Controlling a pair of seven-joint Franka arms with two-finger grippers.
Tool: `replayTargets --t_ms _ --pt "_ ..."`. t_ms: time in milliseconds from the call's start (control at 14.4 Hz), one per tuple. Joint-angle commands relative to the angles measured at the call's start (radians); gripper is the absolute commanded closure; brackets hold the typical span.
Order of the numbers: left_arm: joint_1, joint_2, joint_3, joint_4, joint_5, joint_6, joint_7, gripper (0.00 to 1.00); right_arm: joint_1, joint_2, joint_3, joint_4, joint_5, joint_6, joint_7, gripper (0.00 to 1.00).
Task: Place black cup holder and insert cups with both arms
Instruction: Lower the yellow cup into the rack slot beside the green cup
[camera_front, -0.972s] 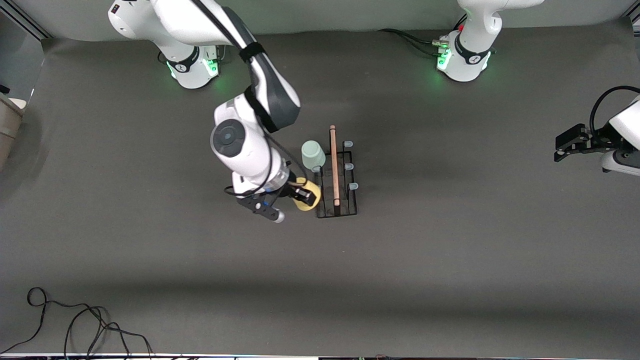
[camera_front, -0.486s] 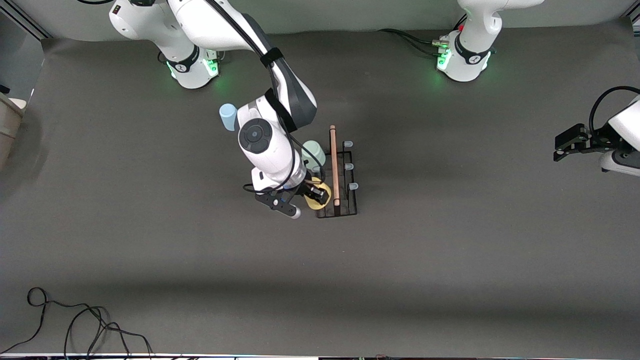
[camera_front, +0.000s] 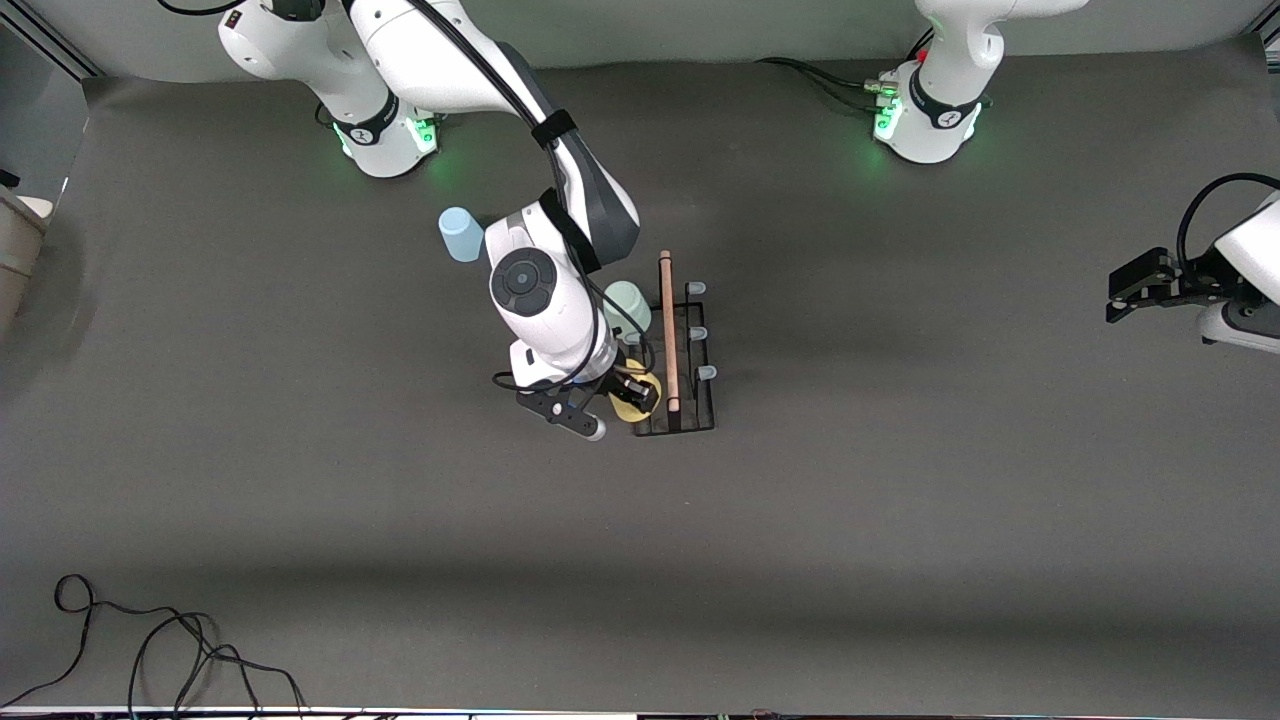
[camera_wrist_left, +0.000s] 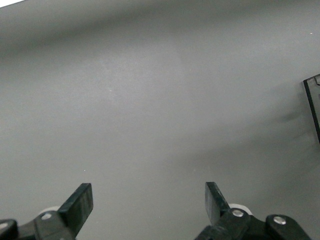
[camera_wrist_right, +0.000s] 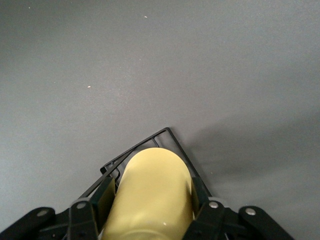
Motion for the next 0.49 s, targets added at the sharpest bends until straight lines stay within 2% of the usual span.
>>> replayTargets --t_ms 0,278,416 --pt "-0.015 0.005 0.004 0.01 0.017 -0.015 -0.019 0.0 0.013 0.006 -0.022 0.023 0.004 0.005 0.02 0.0" --pt "-0.015 0.005 0.004 0.01 0.017 -0.015 -0.019 0.0 0.0 -0.036 -0.026 0.025 0.001 -0.037 0.011 0.0" --pt "-0.015 0.005 0.004 0.01 0.017 -0.015 -0.019 0.0 -0.004 -0.075 -0.045 0.026 -0.045 -0.103 0.006 0.0"
